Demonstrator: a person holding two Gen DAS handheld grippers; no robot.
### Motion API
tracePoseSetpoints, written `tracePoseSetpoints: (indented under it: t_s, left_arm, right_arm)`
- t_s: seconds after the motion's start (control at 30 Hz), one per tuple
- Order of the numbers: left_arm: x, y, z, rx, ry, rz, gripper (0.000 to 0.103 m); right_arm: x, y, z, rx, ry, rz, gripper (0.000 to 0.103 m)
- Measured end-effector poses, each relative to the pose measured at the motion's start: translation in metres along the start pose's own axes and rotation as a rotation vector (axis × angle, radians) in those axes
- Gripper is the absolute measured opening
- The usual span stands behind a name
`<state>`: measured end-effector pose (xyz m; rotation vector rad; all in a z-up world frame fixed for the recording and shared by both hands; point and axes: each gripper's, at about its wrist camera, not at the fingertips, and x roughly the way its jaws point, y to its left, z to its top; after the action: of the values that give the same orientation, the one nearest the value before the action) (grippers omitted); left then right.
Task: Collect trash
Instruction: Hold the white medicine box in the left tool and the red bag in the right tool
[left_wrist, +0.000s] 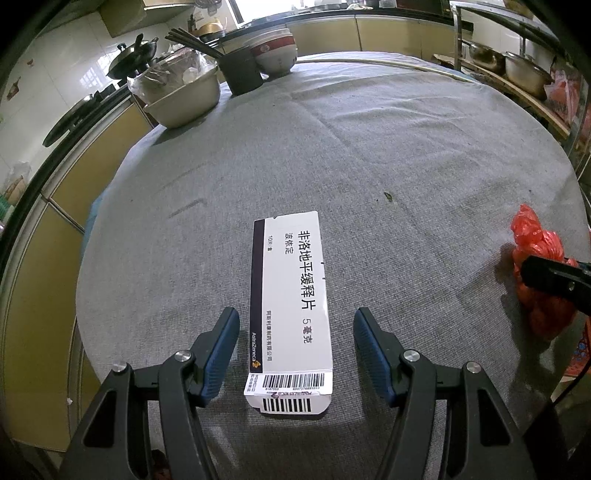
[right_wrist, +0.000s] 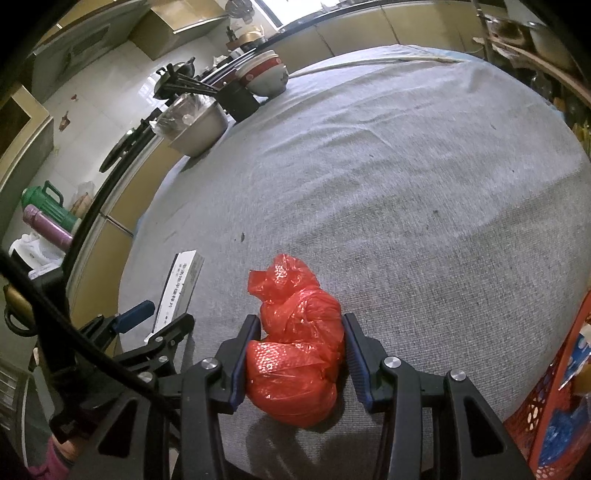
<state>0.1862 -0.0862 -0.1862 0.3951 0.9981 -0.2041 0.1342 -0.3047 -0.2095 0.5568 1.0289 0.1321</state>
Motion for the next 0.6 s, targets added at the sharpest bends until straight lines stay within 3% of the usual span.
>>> tracePoseSetpoints:
  t_s: [0.6]
  left_arm:
    - [0.0024,0.0009,0.0022,-0.004,0.004,-0.006,0.065]
  right_arm:
    - [0.0005,0.0002,0.0003,-0.001,0.002,-0.002,0.048]
